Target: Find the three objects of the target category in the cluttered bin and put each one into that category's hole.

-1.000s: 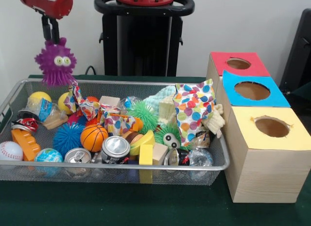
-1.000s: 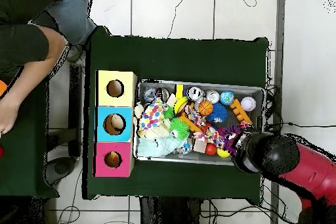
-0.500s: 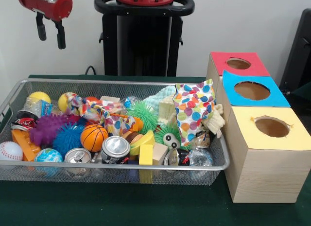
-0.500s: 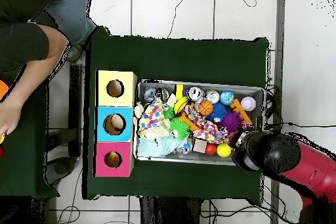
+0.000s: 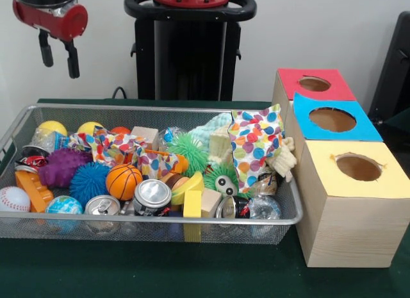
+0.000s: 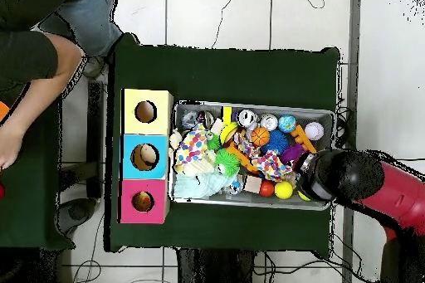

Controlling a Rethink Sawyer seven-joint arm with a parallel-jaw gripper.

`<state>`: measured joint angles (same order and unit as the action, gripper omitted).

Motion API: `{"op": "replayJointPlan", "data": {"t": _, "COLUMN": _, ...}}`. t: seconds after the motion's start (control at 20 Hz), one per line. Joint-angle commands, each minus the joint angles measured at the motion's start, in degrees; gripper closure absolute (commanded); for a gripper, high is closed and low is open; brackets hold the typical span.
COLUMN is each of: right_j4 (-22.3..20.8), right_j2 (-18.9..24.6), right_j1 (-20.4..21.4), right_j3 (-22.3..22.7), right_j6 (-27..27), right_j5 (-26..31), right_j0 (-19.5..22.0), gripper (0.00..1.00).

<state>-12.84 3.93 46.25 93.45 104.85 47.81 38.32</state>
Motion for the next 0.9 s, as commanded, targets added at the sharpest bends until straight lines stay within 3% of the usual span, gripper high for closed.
{"op": "replayJointPlan", "data": {"t": 0.05, "right_j4": -2.45, "right_j2": 7.18, "right_j1": -6.28, "right_j3": -6.64, "right_j6": -9.28, "right_j5": 4.05, "right_j0": 1.27, "gripper": 0.00}}
{"op": "replayJointPlan", "data": {"t": 0.3, "right_j4": -3.20, "right_j2": 7.46, "right_j1": -9.79, "right_j3": -10.48, "right_j6": -8.39, "right_j5": 2.65, "right_j0": 0.31, "gripper": 0.00}}
{"op": "replayJointPlan", "data": {"t": 0.45, "right_j4": -2.95, "right_j2": 7.58, "right_j1": -10.92, "right_j3": -12.61, "right_j6": -7.97, "right_j5": 4.87, "right_j0": -0.72, "gripper": 0.00}}
{"op": "replayJointPlan", "data": {"t": 0.9, "right_j4": -2.16, "right_j2": 8.10, "right_j1": -11.95, "right_j3": -12.43, "right_j6": -5.64, "right_j5": 4.18, "right_j0": -4.96, "gripper": 0.00}}
